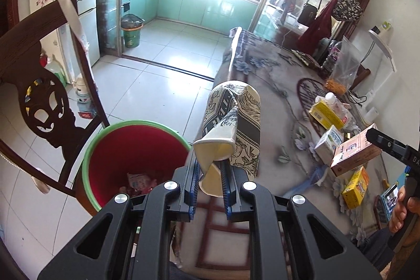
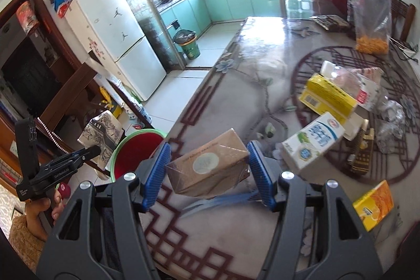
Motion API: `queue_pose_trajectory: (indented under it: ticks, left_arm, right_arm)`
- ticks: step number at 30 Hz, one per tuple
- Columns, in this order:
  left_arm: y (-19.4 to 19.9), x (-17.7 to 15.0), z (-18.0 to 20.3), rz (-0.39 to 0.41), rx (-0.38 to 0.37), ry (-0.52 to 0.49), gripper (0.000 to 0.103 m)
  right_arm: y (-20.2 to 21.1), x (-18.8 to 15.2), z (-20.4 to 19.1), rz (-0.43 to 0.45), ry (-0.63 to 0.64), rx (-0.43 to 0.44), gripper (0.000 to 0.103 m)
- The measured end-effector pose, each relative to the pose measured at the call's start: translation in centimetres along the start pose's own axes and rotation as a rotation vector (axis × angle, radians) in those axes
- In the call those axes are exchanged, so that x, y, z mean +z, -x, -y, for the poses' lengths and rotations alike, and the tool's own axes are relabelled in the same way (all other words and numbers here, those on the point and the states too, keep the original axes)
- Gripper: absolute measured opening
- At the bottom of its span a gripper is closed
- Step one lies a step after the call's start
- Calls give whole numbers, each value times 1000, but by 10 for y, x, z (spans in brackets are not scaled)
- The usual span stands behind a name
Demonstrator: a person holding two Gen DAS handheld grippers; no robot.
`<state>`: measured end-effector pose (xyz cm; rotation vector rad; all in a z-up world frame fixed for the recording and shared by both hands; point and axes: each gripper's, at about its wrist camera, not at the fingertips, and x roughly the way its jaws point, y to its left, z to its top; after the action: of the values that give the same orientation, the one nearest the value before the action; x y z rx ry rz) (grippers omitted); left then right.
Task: Collect trash
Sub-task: 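Carry the paper cup and brown box over the red bucket, then open both grippers to drop the cup and box into the bucket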
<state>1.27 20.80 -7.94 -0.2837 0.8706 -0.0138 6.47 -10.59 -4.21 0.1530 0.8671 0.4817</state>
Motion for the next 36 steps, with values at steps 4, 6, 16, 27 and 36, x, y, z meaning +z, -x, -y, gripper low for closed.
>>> queue_pose_trajectory:
  ticks: [4,6,16,27,36]
  left_arm:
    - [-3,-1,-20,-6,23,32,13]
    - [-4,-2,-29,-5,37,48,13]
    - [-10,-3,-82,-22,131,147,13]
    - [-35,-14,-99,-86,152,182,13]
    - [-37,-10,-97,-85,167,171,20]
  right_arm:
    - [-18,10,-24,-25,35,44,59]
    - [-26,16,-36,-35,42,72,59]
    - [-76,34,-100,-111,81,210,59]
    - [-122,11,-152,-237,155,262,59]
    - [-124,10,-163,-231,173,280,60]
